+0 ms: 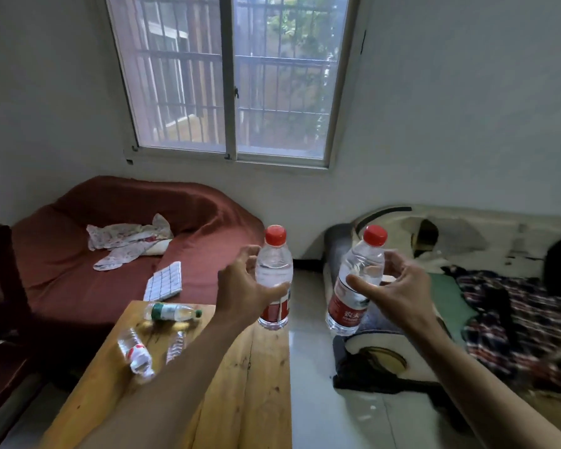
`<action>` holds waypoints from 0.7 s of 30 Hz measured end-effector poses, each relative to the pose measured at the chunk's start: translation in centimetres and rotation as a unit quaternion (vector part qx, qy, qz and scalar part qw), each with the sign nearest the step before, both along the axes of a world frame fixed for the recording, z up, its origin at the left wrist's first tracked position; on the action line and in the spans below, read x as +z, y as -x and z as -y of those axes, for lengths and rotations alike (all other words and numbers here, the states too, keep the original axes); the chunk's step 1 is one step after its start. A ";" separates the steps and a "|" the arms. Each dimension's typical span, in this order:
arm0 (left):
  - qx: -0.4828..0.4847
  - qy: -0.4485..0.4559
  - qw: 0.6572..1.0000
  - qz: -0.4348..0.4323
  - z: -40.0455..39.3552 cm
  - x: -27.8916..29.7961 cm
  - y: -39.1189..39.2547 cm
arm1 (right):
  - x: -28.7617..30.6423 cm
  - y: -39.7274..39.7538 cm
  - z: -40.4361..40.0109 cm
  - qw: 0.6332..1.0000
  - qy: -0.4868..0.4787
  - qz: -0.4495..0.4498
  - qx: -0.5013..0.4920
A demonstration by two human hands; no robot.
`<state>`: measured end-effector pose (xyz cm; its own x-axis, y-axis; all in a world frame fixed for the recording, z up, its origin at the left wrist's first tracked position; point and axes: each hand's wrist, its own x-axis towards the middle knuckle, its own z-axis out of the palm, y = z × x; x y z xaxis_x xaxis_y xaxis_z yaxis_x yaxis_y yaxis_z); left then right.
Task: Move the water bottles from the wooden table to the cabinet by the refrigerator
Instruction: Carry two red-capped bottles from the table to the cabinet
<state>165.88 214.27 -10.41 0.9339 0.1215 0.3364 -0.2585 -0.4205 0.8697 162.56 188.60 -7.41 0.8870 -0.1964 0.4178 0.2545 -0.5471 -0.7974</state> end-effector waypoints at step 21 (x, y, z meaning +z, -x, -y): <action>-0.389 0.009 0.921 0.003 27.6 1.7 13.4 | 1.1 30.8 17.1 0.934 0.036 0.044 -0.353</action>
